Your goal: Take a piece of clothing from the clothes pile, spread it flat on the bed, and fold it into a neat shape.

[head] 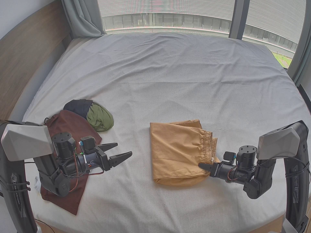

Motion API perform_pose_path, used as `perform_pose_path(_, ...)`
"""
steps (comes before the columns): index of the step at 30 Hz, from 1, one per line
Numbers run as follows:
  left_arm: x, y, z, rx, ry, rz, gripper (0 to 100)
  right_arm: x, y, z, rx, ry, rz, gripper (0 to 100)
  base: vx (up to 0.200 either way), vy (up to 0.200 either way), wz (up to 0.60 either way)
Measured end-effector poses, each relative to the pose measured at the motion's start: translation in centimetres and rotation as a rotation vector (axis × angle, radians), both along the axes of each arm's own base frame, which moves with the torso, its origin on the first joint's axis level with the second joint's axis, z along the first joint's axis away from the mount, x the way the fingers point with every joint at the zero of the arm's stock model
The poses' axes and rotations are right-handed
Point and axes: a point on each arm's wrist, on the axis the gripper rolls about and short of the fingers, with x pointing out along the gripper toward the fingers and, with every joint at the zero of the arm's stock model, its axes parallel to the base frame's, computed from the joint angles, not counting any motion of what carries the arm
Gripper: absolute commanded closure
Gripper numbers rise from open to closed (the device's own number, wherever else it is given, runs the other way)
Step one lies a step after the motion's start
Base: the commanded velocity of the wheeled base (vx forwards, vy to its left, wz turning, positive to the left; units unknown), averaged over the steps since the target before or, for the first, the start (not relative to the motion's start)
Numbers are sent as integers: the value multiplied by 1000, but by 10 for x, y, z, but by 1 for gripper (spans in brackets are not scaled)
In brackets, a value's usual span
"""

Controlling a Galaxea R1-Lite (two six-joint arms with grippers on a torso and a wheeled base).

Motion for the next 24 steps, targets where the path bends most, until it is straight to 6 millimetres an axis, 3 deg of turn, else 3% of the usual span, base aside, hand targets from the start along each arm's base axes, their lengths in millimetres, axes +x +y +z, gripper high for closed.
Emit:
perform_pose_path(14,0,0,0,0,0,0,0,-1,1,2,1,-7,6,100,0,0,0)
perform_pose_path(24,0,1,0,2,-2,1,0,-6,10,24,22,-58,42,100,0,0,0)
